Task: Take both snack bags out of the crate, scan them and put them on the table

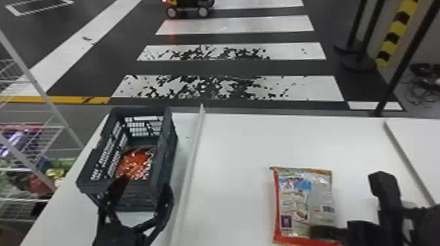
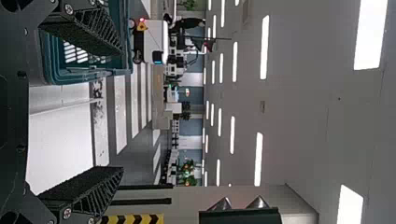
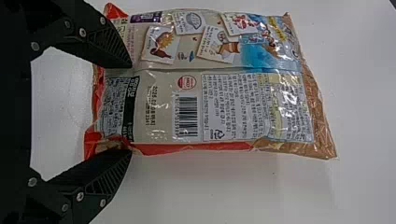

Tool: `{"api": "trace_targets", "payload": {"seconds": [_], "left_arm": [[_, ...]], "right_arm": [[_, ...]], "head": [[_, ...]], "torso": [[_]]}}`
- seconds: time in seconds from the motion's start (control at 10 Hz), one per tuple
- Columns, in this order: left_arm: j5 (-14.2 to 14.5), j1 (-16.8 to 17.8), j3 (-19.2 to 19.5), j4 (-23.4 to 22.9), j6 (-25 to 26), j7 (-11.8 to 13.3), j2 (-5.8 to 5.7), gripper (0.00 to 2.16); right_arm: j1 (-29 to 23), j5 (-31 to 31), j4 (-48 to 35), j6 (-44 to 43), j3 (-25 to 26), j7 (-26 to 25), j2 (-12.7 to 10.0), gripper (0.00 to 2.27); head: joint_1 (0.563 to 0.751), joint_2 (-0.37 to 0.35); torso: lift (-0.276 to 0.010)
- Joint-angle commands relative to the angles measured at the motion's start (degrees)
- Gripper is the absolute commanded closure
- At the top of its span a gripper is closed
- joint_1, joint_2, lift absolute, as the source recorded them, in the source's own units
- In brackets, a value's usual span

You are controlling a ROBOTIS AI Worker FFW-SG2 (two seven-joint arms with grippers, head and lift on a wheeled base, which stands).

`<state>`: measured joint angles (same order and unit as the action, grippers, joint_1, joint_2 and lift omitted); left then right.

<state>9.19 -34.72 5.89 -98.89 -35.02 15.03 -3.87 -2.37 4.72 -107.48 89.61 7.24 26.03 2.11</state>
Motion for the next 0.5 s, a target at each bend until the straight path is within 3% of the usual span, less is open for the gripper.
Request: {"api": "trace_targets", "payload": {"seconds": [0.0,0.4], "left_arm": [[-0.05,0.09,0.00,0.01,0.00,0.00,0.00,0.12],[0.04,0.09,0.00,0.27,-0.18,0.00,0.09,0.12]], "right_arm": [[0.79,-2.25,0.69,0.47,-0.83,0.34,0.27,2.27],[0.44,-2.96,0.43,0.47,0.84,3.42,0.27,2.26]], "head": [[0.695,0.124],[0.695,0.117]], "torso": [[-0.091],[-0.091]]}}
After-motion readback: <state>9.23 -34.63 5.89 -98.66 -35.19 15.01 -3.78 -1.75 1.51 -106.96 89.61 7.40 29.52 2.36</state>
